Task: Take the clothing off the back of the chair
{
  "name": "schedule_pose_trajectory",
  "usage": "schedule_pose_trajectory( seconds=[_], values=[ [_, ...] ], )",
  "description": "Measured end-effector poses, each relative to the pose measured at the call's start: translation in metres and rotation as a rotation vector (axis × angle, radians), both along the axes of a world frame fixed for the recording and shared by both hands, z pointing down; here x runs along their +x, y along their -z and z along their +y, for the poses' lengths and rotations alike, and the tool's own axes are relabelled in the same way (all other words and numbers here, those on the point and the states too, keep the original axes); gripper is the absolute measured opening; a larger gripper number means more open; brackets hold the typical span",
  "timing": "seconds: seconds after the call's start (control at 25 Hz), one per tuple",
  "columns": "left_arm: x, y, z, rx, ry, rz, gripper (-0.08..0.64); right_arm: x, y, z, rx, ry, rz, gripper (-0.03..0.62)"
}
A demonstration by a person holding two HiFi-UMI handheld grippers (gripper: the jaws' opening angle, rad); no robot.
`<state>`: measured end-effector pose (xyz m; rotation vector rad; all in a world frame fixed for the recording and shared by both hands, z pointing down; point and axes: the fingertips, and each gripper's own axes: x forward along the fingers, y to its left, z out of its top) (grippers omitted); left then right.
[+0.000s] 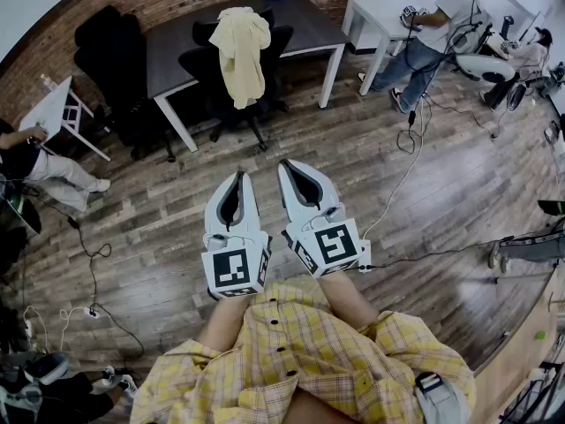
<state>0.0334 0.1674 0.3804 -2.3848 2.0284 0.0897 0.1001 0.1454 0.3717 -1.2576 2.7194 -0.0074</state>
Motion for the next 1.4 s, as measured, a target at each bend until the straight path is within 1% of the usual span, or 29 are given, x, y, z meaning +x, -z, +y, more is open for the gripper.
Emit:
schedule_pose_trajectory(
  seconds=[0.4, 0.56, 0.76, 0.92, 1.04, 1.4],
  values=[
    [0.039, 0.003, -0.011, 0.015, 0.022, -0.019, 0.0, 0.038, 0.001, -0.015, 0.01, 0.012, -0.016, 0.002],
    [0.049, 0.005, -0.014, 0.025, 0.06, -0.032, 0.0, 0.051, 0.004, -0.02, 0.018, 0.042, -0.02, 0.002],
    [0.052, 0.001, -0.015, 0.026, 0.114, -0.035, 0.0, 0.058, 0.004, -0.022, 0.032, 0.075, -0.025, 0.002],
    [0.05, -0.005, -0.021, 0.017, 0.128, -0.034, 0.0, 0.055, -0.002, -0.032, 0.015, 0.091, -0.028, 0.002],
    [0.044, -0.007, -0.033, 0.019, 0.125, -0.03, 0.0, 0.045, -0.004, -0.043, 0.015, 0.094, -0.026, 0.002],
    [0.004, -0.011, -0.09, 0.019, 0.108, -0.008, 0.0, 0.003, -0.01, -0.1, -0.001, 0.081, -0.014, 0.002]
  ],
)
